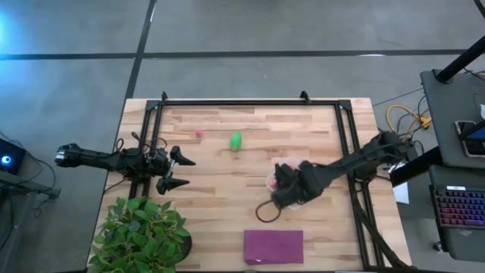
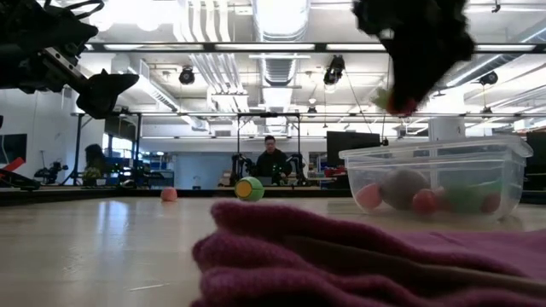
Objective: Pick and placing Produce into tupperware
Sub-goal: Put the red strawberry into the transparent bin, then put the pink peach into the transparent bin
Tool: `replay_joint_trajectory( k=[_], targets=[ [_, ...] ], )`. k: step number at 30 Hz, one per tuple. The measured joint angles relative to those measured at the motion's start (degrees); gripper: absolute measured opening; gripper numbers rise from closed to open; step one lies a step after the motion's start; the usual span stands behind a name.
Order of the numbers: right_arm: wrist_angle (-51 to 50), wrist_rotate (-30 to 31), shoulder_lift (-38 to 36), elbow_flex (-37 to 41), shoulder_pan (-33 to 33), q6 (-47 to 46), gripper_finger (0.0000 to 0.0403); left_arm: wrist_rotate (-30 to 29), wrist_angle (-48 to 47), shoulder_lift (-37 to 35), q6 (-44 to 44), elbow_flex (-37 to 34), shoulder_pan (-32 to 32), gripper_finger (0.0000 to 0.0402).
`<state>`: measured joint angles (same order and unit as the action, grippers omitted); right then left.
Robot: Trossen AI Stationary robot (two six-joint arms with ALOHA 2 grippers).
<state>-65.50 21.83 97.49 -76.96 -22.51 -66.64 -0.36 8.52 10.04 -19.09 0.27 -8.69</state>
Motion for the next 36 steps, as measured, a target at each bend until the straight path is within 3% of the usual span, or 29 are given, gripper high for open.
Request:
replay_joint_trajectory(
  k=[12,21,26,30,36],
  targets=[
    [3.11,-4.29,0.15,8.59,-2.17,-11.98,0.0153,0.00,-0.02,0.02,0.02,0.00,0.00,0.0367],
    [4.80,-8.12,0.17,10.38,-1.74,-15.75,0.0236,-0.01,-0.03,-0.04,0.00,0.01,0.02,0.0367],
    [5.16,-2.45,0.15,5.69,-0.91,-14.52,0.0274,-0.01,-0.03,-0.06,0.00,0.00,0.00,0.0367],
    [6.10,-1.12,0.10,1.34,4.46,-12.14,0.0283,-0.01,-0.01,-0.04,0.00,0.00,0.01,0.0367],
    [14.47,-6.71,0.09,-0.80,19.80,-3.34,0.0277,-0.01,-0.03,-0.04,0.01,0.00,0.01,0.0367]
  ],
)
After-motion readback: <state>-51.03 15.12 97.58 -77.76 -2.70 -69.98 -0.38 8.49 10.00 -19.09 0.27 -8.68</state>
